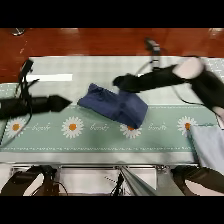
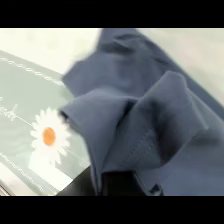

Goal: Fold the shirts.

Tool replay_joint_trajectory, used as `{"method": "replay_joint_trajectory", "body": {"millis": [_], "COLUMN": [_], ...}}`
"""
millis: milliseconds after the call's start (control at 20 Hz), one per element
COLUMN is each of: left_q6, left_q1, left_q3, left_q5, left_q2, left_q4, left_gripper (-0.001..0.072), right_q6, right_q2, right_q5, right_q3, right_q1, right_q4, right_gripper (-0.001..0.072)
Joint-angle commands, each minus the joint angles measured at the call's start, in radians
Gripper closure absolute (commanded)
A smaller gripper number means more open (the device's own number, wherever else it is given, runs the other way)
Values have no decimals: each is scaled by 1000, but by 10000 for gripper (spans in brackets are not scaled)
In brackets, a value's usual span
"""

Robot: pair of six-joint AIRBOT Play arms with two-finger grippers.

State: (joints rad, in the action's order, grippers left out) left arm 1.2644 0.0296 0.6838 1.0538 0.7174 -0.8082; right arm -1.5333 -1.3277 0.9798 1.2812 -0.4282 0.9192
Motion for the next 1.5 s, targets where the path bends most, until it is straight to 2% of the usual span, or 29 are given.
{"method": "replay_joint_trajectory", "body": {"millis": [0, 200, 400, 450, 500, 550, 650, 800, 850, 950, 1000, 1100, 1200, 1250, 1350, 1400, 1450], "left_q6": [22, 24, 23, 23, 23, 23, 23, 23, 23, 24, 24, 24, 24, 34, 58, 58, 57], "left_q1": [-31, -31, -31, -31, -31, -31, -31, -31, -31, -31, -31, -31, -31, -31, -31, -31, -31], "left_q3": [-236, -255, -255, -255, -255, -255, -255, -255, -255, -255, -255, -256, -256, -256, -256, -256, -256], "left_q5": [-6, -6, -6, -6, -7, -6, -7, -6, -6, -6, -6, -6, -6, -6, -6, -6, -6], "left_q2": [-216, -211, -211, -211, -209, -207, -206, -206, -206, -206, -206, -206, -206, -206, -206, -206, -206], "left_q4": [-13, -7, 43, 43, 43, 43, 43, 42, 42, 42, 42, 42, 42, 42, 42, 42, 41], "left_gripper": [679, 679, 680, 679, 680, 679, 679, 681, 681, 681, 680, 681, 680, 681, 681, 680, 680], "right_q6": [-8, -9, -26, -25, -11, 27, 31, 48, 48, 37, -2, -144, -393, -490, -591, -583, -519], "right_q2": [-281, -437, -511, -518, -522, -522, -506, -412, -356, -183, -82, 145, 366, 453, 558, 557, 528], "right_q5": [-46, -42, -34, -37, -17, 12, 108, 325, 388, 451, 431, 305, 134, 19, -262, -356, -409], "right_q3": [187, 327, 397, 397, 397, 399, 400, 400, 399, 373, 314, 79, -249, -413, -700, -790, -837], "right_q1": [-100, -105, -117, -118, -122, -121, -78, 77, 127, 199, 219, 257, 285, 283, 269, 269, 269], "right_q4": [-41, -122, -189, -195, -214, -224, -231, -217, -175, 89, 265, 557, 681, 669, 499, 354, 239], "right_gripper": [686, 686, 685, 586, 136, 89, 89, 90, 90, 90, 90, 90, 90, 91, 91, 92, 92]}}
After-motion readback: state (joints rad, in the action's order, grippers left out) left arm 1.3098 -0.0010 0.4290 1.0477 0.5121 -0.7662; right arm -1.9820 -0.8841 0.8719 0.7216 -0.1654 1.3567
